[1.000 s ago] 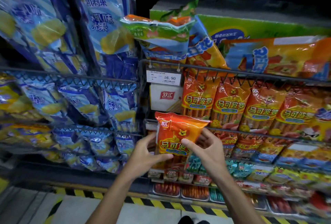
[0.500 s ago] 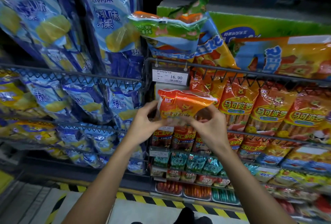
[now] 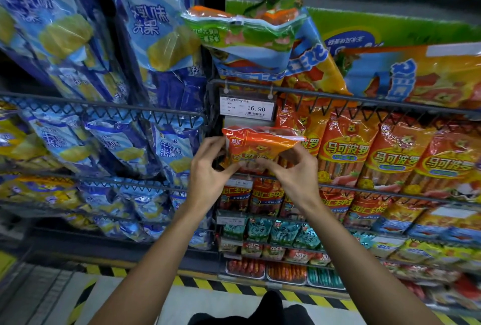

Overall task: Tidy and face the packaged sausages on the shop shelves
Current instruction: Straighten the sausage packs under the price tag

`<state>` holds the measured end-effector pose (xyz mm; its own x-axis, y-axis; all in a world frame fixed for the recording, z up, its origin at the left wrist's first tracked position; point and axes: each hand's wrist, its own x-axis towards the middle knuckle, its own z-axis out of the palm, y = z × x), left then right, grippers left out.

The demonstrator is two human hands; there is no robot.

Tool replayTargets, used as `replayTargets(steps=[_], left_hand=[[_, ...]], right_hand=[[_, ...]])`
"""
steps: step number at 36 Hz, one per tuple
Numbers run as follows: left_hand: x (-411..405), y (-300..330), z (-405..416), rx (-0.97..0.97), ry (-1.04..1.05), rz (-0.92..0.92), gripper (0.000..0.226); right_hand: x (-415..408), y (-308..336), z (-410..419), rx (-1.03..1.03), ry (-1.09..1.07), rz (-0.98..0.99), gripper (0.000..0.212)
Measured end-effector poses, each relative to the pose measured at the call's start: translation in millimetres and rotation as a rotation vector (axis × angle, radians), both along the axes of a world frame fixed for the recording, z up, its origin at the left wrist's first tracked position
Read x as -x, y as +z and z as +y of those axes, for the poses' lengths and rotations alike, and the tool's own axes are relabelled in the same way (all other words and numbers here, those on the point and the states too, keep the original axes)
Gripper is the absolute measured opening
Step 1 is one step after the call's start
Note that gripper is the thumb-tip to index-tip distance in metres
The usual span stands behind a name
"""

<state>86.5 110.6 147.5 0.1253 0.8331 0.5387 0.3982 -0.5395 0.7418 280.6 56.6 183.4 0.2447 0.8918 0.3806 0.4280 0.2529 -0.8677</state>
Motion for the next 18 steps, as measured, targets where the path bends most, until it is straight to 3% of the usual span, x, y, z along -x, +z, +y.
replayTargets(steps=[2, 7, 10, 18], left_hand=[[-2.7, -5.2, -0.7, 0.033, -0.017, -0.017, 0.057], [-9.2, -21.4, 1.9, 0.076, 0.043, 0.081, 0.056], [-10.3, -29.4, 2.5, 0.092, 0.074, 0.09, 0.06], [-9.5, -40.2, 0.8, 0.103, 0.08, 0.064, 0.057]], right_hand=[[1.9, -0.9, -0.9, 0.015, -0.004, -0.014, 0.03], [-3.9, -23.1, 8.1, 0.133, 0.01, -0.07, 0.027], [-3.7, -28.7, 10.0, 0.135, 0.012, -0.026, 0.047], [15.0, -41.6, -4.3, 0.085, -0.141, 0.018, 0.052]])
